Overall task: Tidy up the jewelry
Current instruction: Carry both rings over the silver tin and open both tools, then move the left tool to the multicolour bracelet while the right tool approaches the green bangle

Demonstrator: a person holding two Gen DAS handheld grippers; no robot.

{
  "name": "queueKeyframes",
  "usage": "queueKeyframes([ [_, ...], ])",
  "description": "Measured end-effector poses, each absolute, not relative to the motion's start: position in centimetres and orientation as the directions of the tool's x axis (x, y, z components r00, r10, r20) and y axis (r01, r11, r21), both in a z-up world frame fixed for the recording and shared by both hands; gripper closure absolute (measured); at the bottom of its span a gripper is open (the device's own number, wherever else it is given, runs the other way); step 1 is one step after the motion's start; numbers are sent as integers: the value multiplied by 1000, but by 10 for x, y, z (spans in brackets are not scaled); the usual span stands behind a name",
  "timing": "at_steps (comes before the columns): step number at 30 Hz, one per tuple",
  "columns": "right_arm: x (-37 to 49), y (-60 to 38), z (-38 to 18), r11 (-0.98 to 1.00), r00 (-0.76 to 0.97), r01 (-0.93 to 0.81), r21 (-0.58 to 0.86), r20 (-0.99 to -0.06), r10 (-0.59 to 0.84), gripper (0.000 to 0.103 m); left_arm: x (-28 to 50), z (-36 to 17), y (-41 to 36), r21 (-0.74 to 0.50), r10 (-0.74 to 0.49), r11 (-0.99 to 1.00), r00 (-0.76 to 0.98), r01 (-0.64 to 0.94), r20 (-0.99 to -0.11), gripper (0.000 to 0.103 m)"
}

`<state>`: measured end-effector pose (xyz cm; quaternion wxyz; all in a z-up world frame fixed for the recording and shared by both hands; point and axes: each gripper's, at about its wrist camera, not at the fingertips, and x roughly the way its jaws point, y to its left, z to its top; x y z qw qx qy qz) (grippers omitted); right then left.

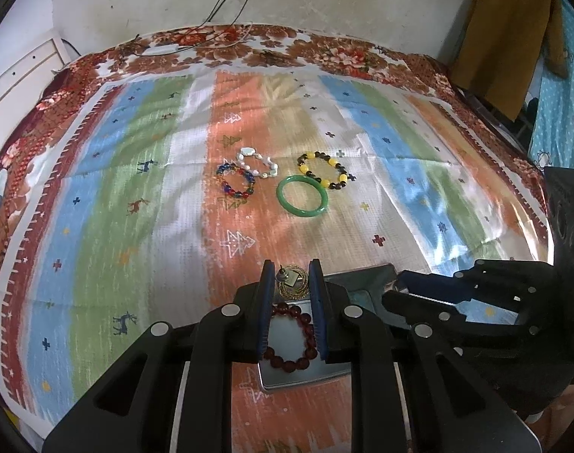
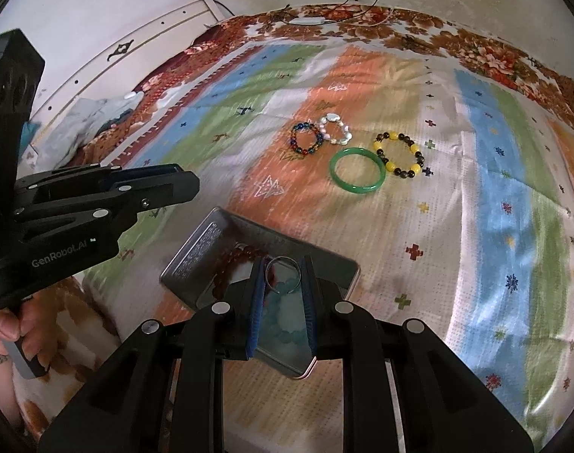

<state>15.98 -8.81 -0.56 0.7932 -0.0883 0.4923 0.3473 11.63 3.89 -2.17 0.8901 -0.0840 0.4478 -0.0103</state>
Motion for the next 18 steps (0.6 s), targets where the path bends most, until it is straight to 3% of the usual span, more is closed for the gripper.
queueKeyframes([
  [5, 158, -87, -11, 746, 260, -637, 195, -857, 445, 83, 117, -23, 43, -157, -76, 984, 587, -88, -806, 84],
  [7, 159, -88, -14, 757, 269, -630, 175, -865, 423, 66, 118, -25, 48, -163, -70, 981, 580, -110, -812, 73],
  [8, 161, -89, -15, 765, 276, -620, 170, -866, 416, 63, 119, -26, 51, -167, -68, 978, 575, -122, -815, 69],
  [18, 176, -103, -10, 799, 311, -573, 181, -854, 417, 56, 124, -30, 63, -144, -27, 976, 564, -165, -826, 55],
])
